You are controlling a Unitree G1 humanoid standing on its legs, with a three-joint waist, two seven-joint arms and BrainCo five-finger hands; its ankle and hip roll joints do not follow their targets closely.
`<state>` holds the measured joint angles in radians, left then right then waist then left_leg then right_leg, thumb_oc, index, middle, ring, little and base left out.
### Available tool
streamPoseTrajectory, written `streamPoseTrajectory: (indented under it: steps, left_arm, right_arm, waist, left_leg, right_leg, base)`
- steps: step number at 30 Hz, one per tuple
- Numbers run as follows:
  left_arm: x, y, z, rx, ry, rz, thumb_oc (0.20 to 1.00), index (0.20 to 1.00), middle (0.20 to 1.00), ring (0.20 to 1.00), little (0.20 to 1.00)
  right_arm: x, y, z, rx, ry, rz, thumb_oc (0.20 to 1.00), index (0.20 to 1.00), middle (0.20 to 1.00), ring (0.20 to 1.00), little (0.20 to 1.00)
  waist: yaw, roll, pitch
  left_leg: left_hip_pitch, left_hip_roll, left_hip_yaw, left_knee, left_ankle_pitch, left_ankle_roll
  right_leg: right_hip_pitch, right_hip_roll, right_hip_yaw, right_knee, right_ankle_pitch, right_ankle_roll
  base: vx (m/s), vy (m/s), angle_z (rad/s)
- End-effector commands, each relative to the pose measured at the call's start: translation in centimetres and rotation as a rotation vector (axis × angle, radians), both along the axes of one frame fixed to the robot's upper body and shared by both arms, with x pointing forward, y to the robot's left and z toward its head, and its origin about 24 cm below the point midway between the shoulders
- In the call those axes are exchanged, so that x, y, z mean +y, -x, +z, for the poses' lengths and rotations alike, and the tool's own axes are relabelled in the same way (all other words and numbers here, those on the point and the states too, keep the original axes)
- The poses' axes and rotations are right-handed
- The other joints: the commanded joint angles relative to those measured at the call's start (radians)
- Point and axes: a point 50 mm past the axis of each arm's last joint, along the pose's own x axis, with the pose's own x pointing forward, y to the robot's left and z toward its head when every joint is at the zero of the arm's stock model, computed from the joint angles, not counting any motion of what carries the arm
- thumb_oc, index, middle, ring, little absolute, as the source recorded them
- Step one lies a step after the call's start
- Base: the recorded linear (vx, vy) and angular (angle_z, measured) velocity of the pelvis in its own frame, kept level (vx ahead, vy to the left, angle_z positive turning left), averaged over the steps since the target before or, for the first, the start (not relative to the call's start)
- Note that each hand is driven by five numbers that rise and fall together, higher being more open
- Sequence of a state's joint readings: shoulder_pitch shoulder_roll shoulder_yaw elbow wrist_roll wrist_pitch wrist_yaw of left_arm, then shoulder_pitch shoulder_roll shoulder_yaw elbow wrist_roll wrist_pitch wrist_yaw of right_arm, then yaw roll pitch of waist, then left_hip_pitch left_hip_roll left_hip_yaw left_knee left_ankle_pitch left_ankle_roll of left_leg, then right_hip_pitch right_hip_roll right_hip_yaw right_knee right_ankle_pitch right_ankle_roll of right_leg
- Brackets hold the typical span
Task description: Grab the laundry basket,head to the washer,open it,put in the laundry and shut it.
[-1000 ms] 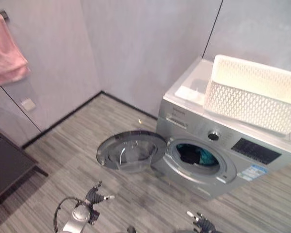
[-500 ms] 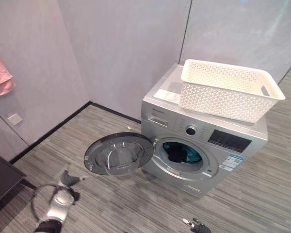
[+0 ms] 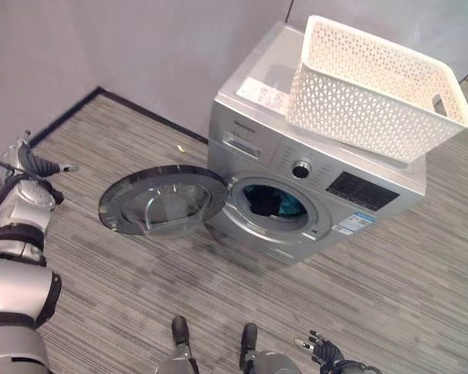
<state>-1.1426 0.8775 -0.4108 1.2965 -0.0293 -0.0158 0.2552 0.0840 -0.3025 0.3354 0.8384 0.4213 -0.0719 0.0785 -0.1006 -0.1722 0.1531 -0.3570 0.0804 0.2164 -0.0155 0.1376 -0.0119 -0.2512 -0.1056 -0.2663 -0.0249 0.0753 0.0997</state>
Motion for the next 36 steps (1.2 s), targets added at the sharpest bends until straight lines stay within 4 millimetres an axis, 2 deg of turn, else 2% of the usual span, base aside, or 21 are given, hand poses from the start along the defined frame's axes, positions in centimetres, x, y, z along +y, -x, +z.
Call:
streamPoseTrajectory:
  steps: [1,3,4,8,9,10,12,14,17,20,21,22,24,28,29,30,31,32,33,34,36]
  left_arm:
    - [-0.4,-0.4,3.7,-0.098,0.013,-0.014,1.000,1.000,1.000,1.000,1.000]
    - [-1.0,-0.6,5.6,-0.148,0.013,-0.030,1.000,1.000,1.000,1.000,1.000]
    - [-1.0,-0.6,5.6,-0.149,0.012,-0.030,1.000,1.000,1.000,1.000,1.000]
    - [-2.2,-0.7,9.8,-0.253,0.030,-0.066,1.000,1.000,1.000,1.000,1.000]
    - [-2.2,-0.7,9.8,-0.253,0.030,-0.066,1.000,1.000,1.000,1.000,1.000]
    - [-3.2,-0.9,11.4,-0.294,0.005,-0.097,1.000,1.000,1.000,1.000,1.000]
    - [-4.3,-1.0,13.0,-0.332,-0.019,-0.124,1.000,1.000,1.000,1.000,1.000]
    - [-5.5,-1.3,14.0,-0.359,-0.047,-0.159,1.000,1.000,1.000,1.000,1.000]
    - [-6.9,-2.0,13.9,-0.354,-0.071,-0.211,1.000,1.000,1.000,1.000,1.000]
    - [-7.2,-3.1,10.9,-0.234,-0.032,-0.247,1.000,1.000,1.000,1.000,1.000]
    - [-7.2,-3.1,10.8,-0.233,-0.030,-0.247,1.000,1.000,1.000,1.000,1.000]
    - [-7.6,-3.9,7.8,-0.125,0.008,-0.285,1.000,1.000,1.000,1.000,1.000]
    - [-8.3,-4.6,3.7,-0.001,0.045,-0.335,1.000,1.000,1.000,1.000,1.000]
    - [-10.7,-4.5,-7.3,0.239,0.242,-0.407,1.000,1.000,1.000,1.000,1.000]
    - [-11.5,-4.3,-9.3,0.264,0.290,-0.421,1.000,1.000,1.000,1.000,1.000]
    - [-11.6,-4.3,-9.4,0.265,0.291,-0.421,1.000,1.000,1.000,1.000,1.000]
    - [-12.8,-4.1,-11.3,0.285,0.344,-0.434,1.000,1.000,1.000,1.000,1.000]
    - [-15.6,-3.2,-15.2,0.340,0.436,-0.473,1.000,1.000,1.000,1.000,1.000]
    - [-16.8,-2.7,-16.8,0.364,0.487,-0.490,1.000,1.000,1.000,1.000,1.000]
    - [-16.8,-2.6,-16.9,0.364,0.488,-0.490,1.000,1.000,1.000,1.000,1.000]
    - [-20.0,-0.9,-20.8,0.430,0.620,-0.526,1.000,1.000,1.000,1.000,1.000]
  right_arm:
    - [-1.4,-1.5,1.3,-0.092,-0.020,-0.052,1.000,1.000,1.000,1.000,1.000]
    - [-1.1,-1.9,1.6,-0.110,-0.035,-0.033,1.000,1.000,1.000,1.000,1.000]
    - [-1.1,-1.9,1.6,-0.111,-0.036,-0.033,1.000,1.000,1.000,1.000,1.000]
    - [-0.8,-3.5,3.1,-0.198,-0.065,0.004,1.000,1.000,1.000,1.000,1.000]
    - [-0.8,-3.5,3.1,-0.198,-0.065,0.004,1.000,1.000,1.000,1.000,1.000]
    - [-0.4,-4.3,3.9,-0.241,-0.087,0.019,1.000,1.000,1.000,1.000,1.000]
    - [0.1,-5.1,4.6,-0.286,-0.114,0.026,1.000,1.000,1.000,1.000,1.000]
    - [0.6,-5.8,5.4,-0.328,-0.135,0.044,1.000,1.000,1.000,1.000,1.000]
    - [1.1,-6.3,6.1,-0.363,-0.154,0.074,1.000,1.000,1.000,1.000,1.000]
    - [1.0,-6.6,6.4,-0.371,-0.142,0.096,1.000,1.000,1.000,1.000,1.000]
    - [0.9,-6.5,6.4,-0.370,-0.141,0.096,1.000,1.000,1.000,1.000,1.000]
    - [0.7,-6.2,6.2,-0.351,-0.132,0.110,1.000,1.000,1.000,1.000,1.000]
    - [0.3,-5.4,5.9,-0.322,-0.118,0.129,1.000,1.000,1.000,1.000,1.000]
    - [-1.1,-3.3,4.9,-0.241,-0.081,0.127,1.000,1.000,1.000,1.000,1.000]
    - [-1.3,-3.1,4.8,-0.234,-0.071,0.128,1.000,1.000,1.000,1.000,1.000]
    - [-1.3,-3.1,4.8,-0.233,-0.070,0.128,1.000,1.000,1.000,1.000,1.000]
    - [-1.5,-2.9,4.6,-0.222,-0.055,0.125,1.000,1.000,1.000,1.000,1.000]
    - [-2.0,-2.7,4.3,-0.205,-0.026,0.109,1.000,1.000,1.000,1.000,1.000]
    - [-2.2,-2.8,4.2,-0.201,-0.016,0.098,1.000,1.000,1.000,1.000,1.000]
    - [-2.2,-2.8,4.2,-0.200,-0.016,0.098,1.000,1.000,1.000,1.000,1.000]
    - [-2.3,-2.9,3.9,-0.196,-0.006,0.073,1.000,1.000,1.000,1.000,1.000]
  waist:
    - [-0.046,-0.009,0.037]
    - [-0.058,-0.024,0.044]
    - [-0.058,-0.025,0.044]
    - [-0.085,-0.046,0.063]
    - [-0.085,-0.046,0.062]
    - [-0.095,-0.051,0.067]
    - [-0.106,-0.055,0.071]
    - [-0.115,-0.058,0.073]
    - [-0.127,-0.059,0.074]
    - [-0.134,-0.051,0.074]
    - [-0.134,-0.049,0.073]
    - [-0.136,-0.044,0.066]
    - [-0.136,-0.040,0.055]
    - [-0.132,-0.027,0.028]
    - [-0.132,-0.027,0.026]
    - [-0.132,-0.026,0.025]
    - [-0.132,-0.025,0.021]
    - [-0.131,-0.017,0.018]
    - [-0.132,-0.013,0.016]
    - [-0.131,-0.013,0.016]
    - [-0.131,-0.004,0.012]
  left_leg:
    - [0.007,-0.001,-0.039,0.025,-0.126,-0.032]
    - [-0.027,0.001,-0.040,0.035,-0.124,-0.035]
    - [-0.030,0.001,-0.041,0.036,-0.124,-0.035]
    - [-0.119,0.002,-0.047,0.068,-0.127,-0.037]
    - [-0.119,0.002,-0.047,0.068,-0.127,-0.037]
    - [-0.142,0.005,-0.051,0.075,-0.127,-0.038]
    - [-0.173,0.008,-0.049,0.090,-0.130,-0.038]
    - [-0.192,0.012,-0.050,0.101,-0.134,-0.038]
    - [-0.215,0.016,-0.051,0.122,-0.142,-0.037]
    - [-0.222,0.013,-0.046,0.131,-0.148,-0.036]
    - [-0.223,0.013,-0.046,0.131,-0.148,-0.036]
    - [-0.218,0.013,-0.040,0.136,-0.152,-0.036]
    - [-0.206,0.011,-0.036,0.141,-0.161,-0.035]
    - [-0.162,0.009,-0.019,0.142,-0.177,-0.034]
    - [-0.151,0.009,-0.015,0.141,-0.179,-0.034]
    - [-0.150,0.009,-0.014,0.140,-0.179,-0.034]
    - [-0.137,0.007,-0.011,0.137,-0.179,-0.034]
    - [-0.110,0.006,-0.003,0.127,-0.176,-0.036]
    - [-0.098,0.006,0.002,0.121,-0.174,-0.036]
    - [-0.097,0.006,0.002,0.120,-0.174,-0.036]
    - [-0.062,0.009,0.013,0.106,-0.169,-0.038]
  right_leg:
    - [-0.022,-0.024,0.055,0.034,0.005,0.080]
    - [-0.045,-0.024,0.060,0.023,0.018,0.084]
    - [-0.047,-0.024,0.060,0.023,0.019,0.084]
    - [-0.110,-0.021,0.064,0.004,0.044,0.090]
    - [-0.110,-0.021,0.063,0.004,0.044,0.090]
    - [-0.127,-0.018,0.066,-0.003,0.053,0.093]
    - [-0.149,-0.017,0.070,-0.008,0.065,0.096]
    - [-0.165,-0.015,0.073,-0.012,0.072,0.097]
    - [-0.186,-0.013,0.078,-0.015,0.077,0.096]
    - [-0.199,-0.014,0.086,-0.014,0.074,0.093]
    - [-0.199,-0.014,0.086,-0.013,0.074,0.093]
    - [-0.199,-0.017,0.087,-0.011,0.071,0.091]
    - [-0.193,-0.018,0.088,-0.007,0.065,0.089]
    - [-0.171,-0.019,0.095,-0.001,0.047,0.080]
    - [-0.165,-0.018,0.098,0.000,0.044,0.078]
    - [-0.165,-0.018,0.098,0.000,0.044,0.078]
    - [-0.156,-0.017,0.101,-0.001,0.041,0.075]
    - [-0.141,-0.017,0.107,-0.001,0.034,0.070]
    - [-0.135,-0.017,0.112,-0.001,0.031,0.068]
    - [-0.134,-0.017,0.113,-0.002,0.031,0.068]
    - [-0.117,-0.016,0.122,-0.002,0.024,0.063]
  base:
    - [-0.01,0.008,0.04]
    - [-0.01,0.004,0.06]
    - [-0.01,0.009,0.05]
    - [0.00,0.006,0.01]
    - [0.00,0.000,0.00]
    - [0.00,-0.005,0.04]
    - [-0.02,0.002,-0.01]
    - [-0.01,-0.001,-0.02]
    - [-0.02,0.011,-0.07]
    - [-0.02,0.030,-0.08]
    - [-0.02,0.029,-0.14]
    - [0.00,0.026,-0.15]
    - [0.01,0.027,-0.09]
    - [0.02,0.012,-0.15]
    - [0.01,-0.004,-0.16]
    - [0.01,-0.003,-0.07]
    - [0.02,-0.012,-0.05]
    - [0.02,-0.009,-0.05]
    - [0.01,-0.008,-0.06]
    - [0.00,-0.012,-0.04]
    - [0.01,-0.033,-0.06]
